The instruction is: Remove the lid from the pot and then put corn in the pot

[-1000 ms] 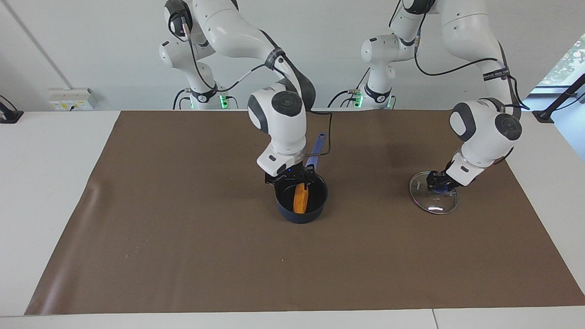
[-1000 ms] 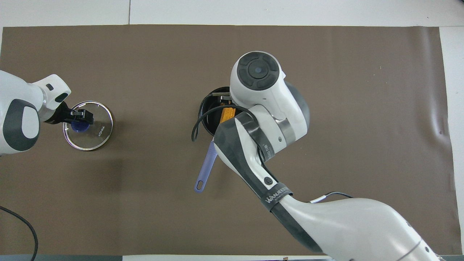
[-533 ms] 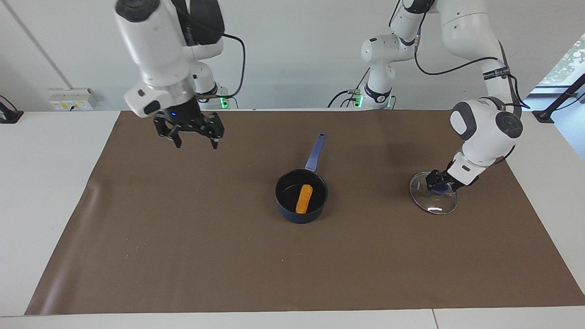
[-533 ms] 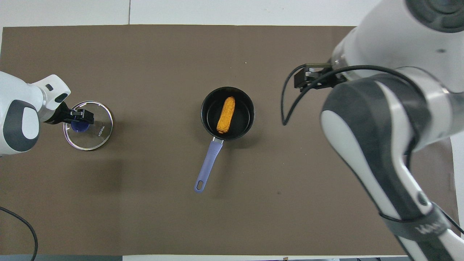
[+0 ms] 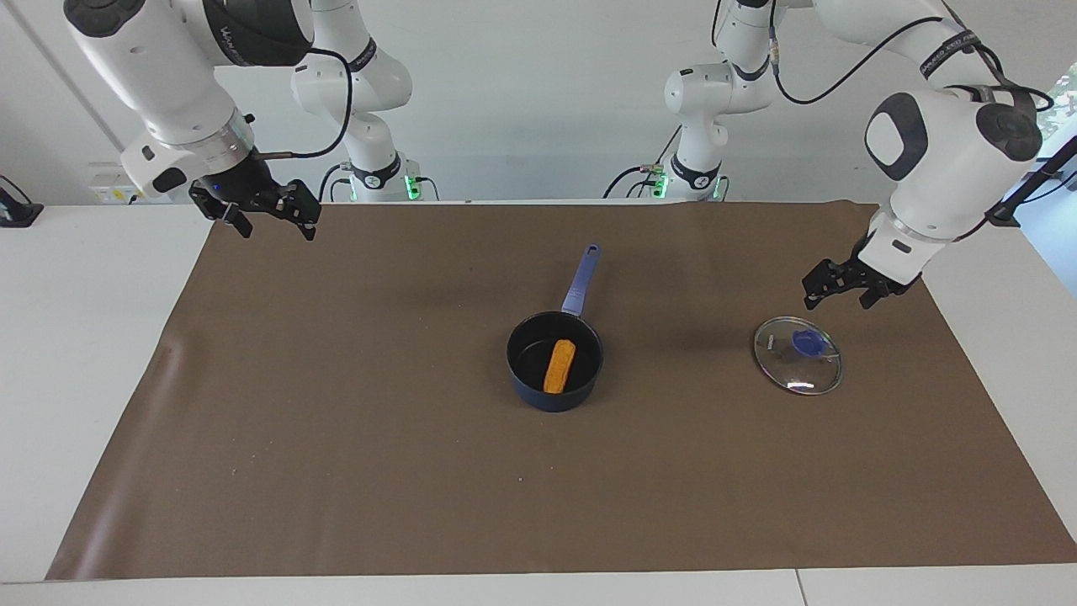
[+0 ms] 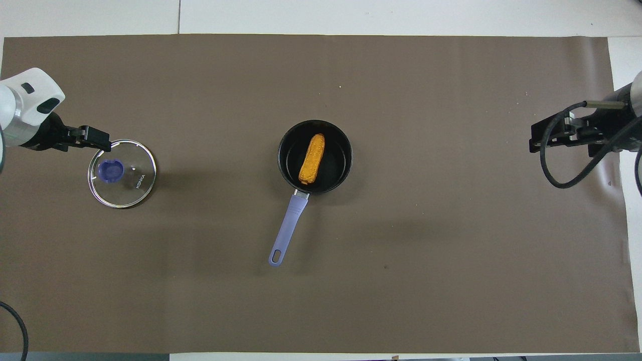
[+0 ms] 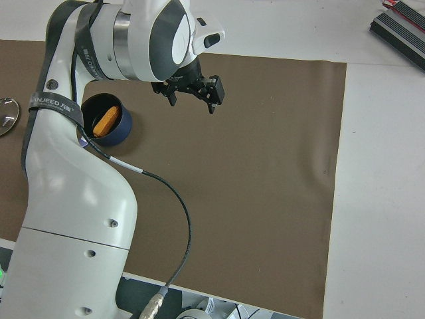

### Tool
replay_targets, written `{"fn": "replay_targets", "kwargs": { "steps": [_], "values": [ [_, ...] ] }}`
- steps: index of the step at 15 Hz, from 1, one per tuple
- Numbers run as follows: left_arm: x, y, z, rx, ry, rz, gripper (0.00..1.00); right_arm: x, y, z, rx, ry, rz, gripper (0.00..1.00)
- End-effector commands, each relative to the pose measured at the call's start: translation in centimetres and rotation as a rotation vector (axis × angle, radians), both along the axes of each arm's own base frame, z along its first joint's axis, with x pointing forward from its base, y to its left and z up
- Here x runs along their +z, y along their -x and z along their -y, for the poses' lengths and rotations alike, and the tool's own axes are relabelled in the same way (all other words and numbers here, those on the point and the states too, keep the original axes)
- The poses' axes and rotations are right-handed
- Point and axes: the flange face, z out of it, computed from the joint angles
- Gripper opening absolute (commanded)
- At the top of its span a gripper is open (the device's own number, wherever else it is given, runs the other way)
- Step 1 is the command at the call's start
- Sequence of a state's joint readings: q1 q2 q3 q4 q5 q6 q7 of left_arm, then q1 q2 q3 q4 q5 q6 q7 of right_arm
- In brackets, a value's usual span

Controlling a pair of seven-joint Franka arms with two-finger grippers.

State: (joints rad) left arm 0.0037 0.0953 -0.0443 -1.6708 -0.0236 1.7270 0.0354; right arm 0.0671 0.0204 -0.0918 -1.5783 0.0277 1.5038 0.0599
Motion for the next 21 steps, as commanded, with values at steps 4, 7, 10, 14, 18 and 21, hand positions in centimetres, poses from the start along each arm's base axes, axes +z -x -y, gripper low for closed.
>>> {"fn": "replay_targets", "kwargs": {
  "steps": [4,7,10,14,18,21],
  "values": [
    [2.7,6.2,0.2,0.007,-0.028,-0.066,1.0,0.6,0.5,3.3,0.029,0.018,0.031,1.0],
    [2.1,6.3,0.0,0.011,-0.027,-0.026,1.0,0.5,1.8,2.6,0.045,0.014,-0.004,1.0],
    [4.1,4.7,1.2,-0.007,-0.024,-0.032,1.0,0.5,2.1,2.5,0.05,0.013,-0.006,1.0],
    [5.3,4.4,1.6,0.017,-0.024,-0.06,1.0,0.9,1.3,1.8,0.073,0.044,0.029,1.0],
    [5.5,4.6,1.9,0.003,-0.029,-0.063,1.0,0.8,1.5,2.5,0.056,0.034,0.017,1.0],
    [5.6,4.7,2.0,-0.002,-0.028,-0.06,1.0,0.5,1.9,2.4,0.061,0.034,0.002,1.0]
  ]
}}
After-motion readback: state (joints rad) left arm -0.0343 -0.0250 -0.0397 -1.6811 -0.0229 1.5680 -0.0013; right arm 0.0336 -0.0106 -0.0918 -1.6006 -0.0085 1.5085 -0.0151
